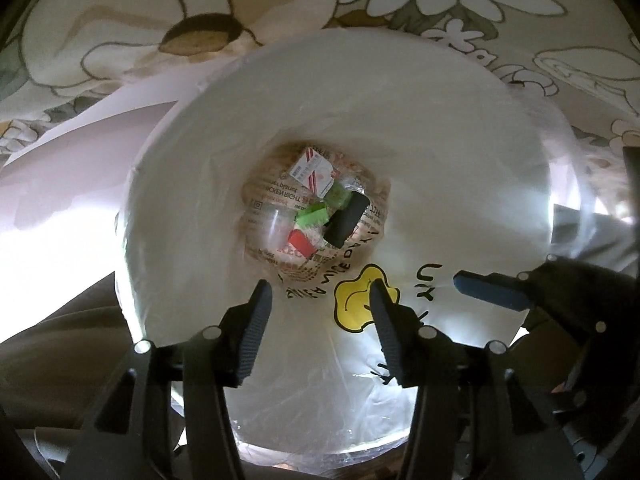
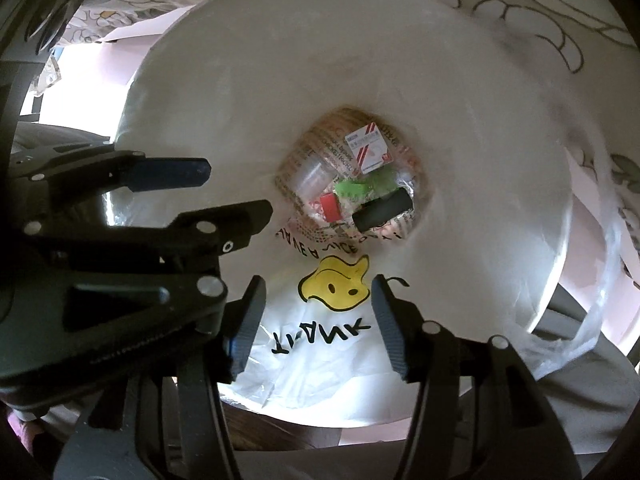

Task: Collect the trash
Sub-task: 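Open the left tool to drop the green cube while the right tool drops the Lego brick, then move both tools back over the bed toward the milk carton and yogurt cup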

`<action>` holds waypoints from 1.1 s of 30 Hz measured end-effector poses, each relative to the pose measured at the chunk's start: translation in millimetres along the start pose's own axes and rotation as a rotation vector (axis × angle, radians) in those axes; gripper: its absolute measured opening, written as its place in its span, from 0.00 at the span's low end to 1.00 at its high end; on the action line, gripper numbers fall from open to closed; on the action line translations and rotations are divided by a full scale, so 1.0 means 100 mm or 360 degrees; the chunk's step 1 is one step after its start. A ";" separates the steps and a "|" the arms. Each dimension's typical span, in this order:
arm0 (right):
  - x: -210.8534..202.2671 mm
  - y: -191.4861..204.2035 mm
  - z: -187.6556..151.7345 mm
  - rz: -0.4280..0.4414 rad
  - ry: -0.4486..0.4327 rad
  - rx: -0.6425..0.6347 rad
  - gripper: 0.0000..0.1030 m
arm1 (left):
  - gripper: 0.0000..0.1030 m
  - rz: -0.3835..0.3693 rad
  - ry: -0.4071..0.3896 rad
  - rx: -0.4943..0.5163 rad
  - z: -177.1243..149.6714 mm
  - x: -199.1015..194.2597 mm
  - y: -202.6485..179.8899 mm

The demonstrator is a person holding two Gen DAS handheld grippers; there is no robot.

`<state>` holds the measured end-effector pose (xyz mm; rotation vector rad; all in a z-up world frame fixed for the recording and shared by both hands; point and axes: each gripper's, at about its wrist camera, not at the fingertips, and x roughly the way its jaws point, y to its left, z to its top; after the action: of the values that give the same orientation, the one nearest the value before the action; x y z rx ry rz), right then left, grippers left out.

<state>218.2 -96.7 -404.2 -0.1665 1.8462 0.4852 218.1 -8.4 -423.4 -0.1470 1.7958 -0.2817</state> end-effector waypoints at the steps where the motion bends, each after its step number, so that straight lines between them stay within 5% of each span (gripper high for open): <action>1: -0.01 0.01 0.00 -0.0004 -0.0001 -0.0002 0.54 | 0.52 0.0003 -0.0001 0.0000 -0.01 0.00 0.01; 21: -0.36 0.20 -0.46 -0.0185 -0.0133 -0.0138 0.54 | 0.52 0.0307 -0.0238 0.0183 -0.51 -0.54 -0.18; 33: -0.97 0.33 -0.86 -0.0265 -0.0453 -0.0162 0.54 | 0.52 0.0455 -0.0604 0.0304 -1.03 -1.26 -0.42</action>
<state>163.3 -114.0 -284.0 -0.3018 1.5171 0.4611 147.0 -6.3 -270.9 0.1813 1.3829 -0.2029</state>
